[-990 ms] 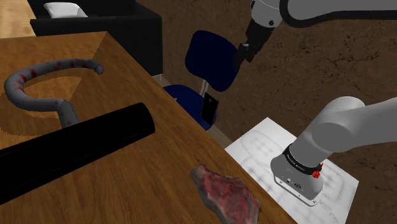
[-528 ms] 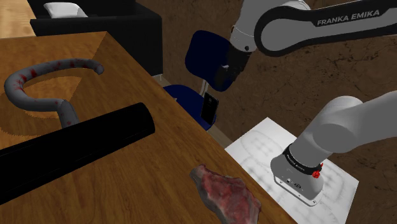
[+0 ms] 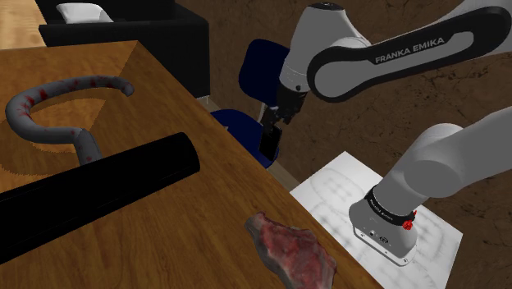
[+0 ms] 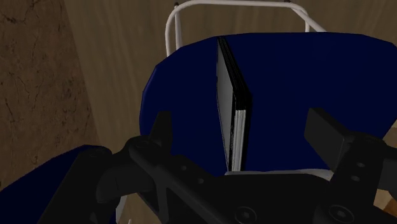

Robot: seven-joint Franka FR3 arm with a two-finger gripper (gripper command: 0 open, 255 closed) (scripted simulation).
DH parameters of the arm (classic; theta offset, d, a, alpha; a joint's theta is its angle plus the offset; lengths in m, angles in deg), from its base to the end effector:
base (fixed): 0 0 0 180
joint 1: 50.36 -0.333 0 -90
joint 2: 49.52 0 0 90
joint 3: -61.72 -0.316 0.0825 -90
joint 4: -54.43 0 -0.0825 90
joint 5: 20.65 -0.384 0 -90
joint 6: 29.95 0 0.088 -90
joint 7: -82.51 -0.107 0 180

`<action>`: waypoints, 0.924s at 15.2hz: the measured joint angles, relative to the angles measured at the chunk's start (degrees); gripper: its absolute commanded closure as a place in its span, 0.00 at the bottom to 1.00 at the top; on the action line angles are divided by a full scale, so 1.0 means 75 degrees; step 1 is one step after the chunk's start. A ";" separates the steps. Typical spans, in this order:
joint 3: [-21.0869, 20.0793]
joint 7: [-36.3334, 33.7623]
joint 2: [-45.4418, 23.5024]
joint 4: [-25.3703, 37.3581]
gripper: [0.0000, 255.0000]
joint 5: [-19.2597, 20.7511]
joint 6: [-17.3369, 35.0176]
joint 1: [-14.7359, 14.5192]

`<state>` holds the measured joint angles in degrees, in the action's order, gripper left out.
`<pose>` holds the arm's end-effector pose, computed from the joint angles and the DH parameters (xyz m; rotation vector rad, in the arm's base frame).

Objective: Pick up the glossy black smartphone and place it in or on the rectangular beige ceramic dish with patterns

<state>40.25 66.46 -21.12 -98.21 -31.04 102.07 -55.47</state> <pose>0.3497 0.1734 0.3954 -3.1272 -0.0589 -0.1878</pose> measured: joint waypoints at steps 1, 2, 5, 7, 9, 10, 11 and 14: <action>-0.0029 -0.0022 -0.0081 -0.0021 0.00 0.0004 0.0102 0.0009; -0.0062 -0.0038 -0.0178 -0.0077 0.00 0.0005 0.0253 0.0018; -0.0127 -0.0077 -0.0382 -0.0154 0.00 0.0024 0.0535 0.0045; -0.0129 -0.0074 -0.0408 -0.0167 0.00 0.0028 0.0575 0.0052; -0.0130 -0.0074 -0.0412 -0.0171 0.00 0.0029 0.0585 0.0053; -0.0130 -0.0074 -0.0413 -0.0171 0.00 0.0029 0.0586 0.0053; -0.0130 -0.0074 -0.0413 -0.0171 1.00 0.0029 0.0586 0.0053; -0.0130 -0.0074 -0.0413 -0.0171 1.00 0.0029 0.0586 0.0053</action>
<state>39.27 65.90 -24.22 -99.49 -30.82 106.47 -55.07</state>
